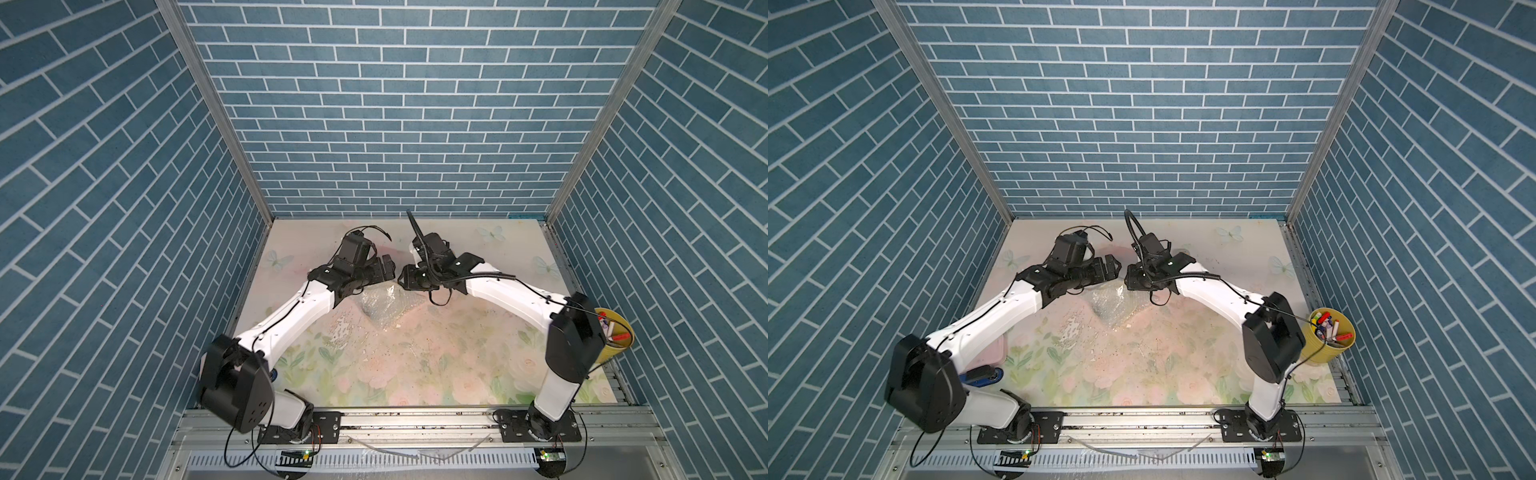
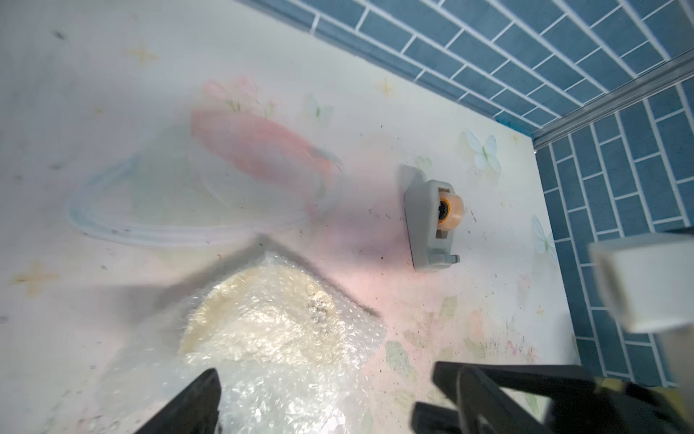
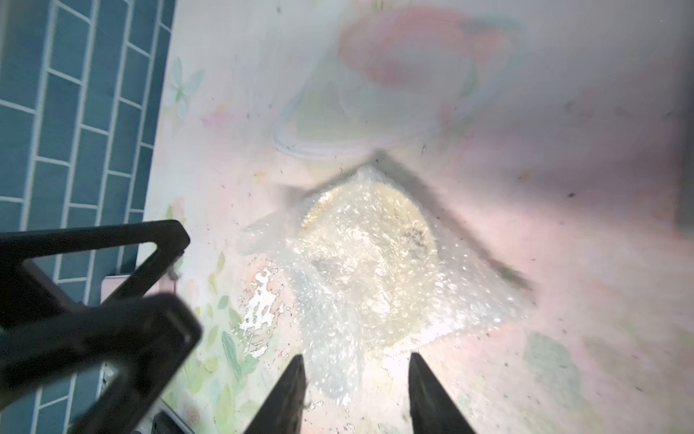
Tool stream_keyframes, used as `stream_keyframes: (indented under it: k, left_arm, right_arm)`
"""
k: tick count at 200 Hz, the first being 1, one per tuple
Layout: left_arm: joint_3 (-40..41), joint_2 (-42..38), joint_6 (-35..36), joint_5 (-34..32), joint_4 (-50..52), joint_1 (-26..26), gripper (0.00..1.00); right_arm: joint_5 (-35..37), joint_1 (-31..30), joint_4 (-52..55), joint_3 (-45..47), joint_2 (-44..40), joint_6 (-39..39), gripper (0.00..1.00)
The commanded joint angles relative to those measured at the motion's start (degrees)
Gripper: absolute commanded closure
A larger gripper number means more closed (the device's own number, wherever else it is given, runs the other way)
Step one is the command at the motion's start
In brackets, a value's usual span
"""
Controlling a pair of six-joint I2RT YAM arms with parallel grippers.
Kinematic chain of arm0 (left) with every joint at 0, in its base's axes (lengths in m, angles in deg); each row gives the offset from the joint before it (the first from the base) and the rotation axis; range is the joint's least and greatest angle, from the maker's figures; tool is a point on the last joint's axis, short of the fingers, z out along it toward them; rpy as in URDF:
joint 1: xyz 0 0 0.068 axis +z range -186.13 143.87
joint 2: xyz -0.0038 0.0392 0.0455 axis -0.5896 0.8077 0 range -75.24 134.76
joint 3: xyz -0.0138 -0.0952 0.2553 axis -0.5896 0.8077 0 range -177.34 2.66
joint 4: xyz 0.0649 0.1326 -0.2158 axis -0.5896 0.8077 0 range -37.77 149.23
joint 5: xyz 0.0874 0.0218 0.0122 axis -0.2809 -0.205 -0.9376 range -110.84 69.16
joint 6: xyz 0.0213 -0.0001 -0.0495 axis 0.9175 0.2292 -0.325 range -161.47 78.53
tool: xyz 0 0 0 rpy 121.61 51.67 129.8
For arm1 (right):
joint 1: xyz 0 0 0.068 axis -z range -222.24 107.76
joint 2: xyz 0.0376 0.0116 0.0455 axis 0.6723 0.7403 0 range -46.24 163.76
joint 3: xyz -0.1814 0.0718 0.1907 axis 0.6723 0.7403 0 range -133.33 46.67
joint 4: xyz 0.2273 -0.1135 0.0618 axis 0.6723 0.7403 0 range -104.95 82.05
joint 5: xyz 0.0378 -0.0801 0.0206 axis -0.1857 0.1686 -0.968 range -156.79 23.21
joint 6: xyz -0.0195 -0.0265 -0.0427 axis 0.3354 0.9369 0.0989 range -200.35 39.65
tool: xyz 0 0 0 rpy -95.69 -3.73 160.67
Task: Wrap dinner plates in bubble wrap
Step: Stick the tape on the bubble wrap, then reset both arms
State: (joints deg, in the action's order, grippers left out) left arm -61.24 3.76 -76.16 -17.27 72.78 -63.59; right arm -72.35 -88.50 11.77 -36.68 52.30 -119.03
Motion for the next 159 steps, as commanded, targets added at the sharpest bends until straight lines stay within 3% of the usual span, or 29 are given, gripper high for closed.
stream_keyframes:
  k: [1, 39, 63, 106, 138, 159]
  left_arm:
    - [1.32, -6.89, 6.78, -6.76, 4.99, 1.46, 0.01]
    - [2.88, -8.86, 5.15, -3.22, 5.00, 4.55, 0.06]
    - [7.97, -10.06, -1.82, 0.51, 2.94, 4.28, 0.30]
    - [20.62, -19.58, -12.77, 0.67, -0.22, 3.68, 0.69]
    - [25.49, -16.99, -15.33, 4.40, -5.38, 3.39, 0.86]
    - [24.92, -13.55, -16.10, 6.28, -8.82, 2.69, 0.88]
  right_arm:
    - [8.54, 2.64, 4.45, 5.38, -7.40, 2.90, 0.50]
    - [7.11, 5.22, 5.04, 8.82, -10.63, 4.91, 0.50]
    - [5.73, 3.99, 4.62, 8.98, -10.74, 5.41, 0.57]
    - [1.90, -0.21, 1.94, 9.55, -9.79, 7.12, 0.55]
    - [0.86, -0.97, 1.47, 7.94, -6.89, 6.74, 0.62]
    - [1.56, -1.63, 1.28, 7.37, -6.71, 6.25, 0.62]
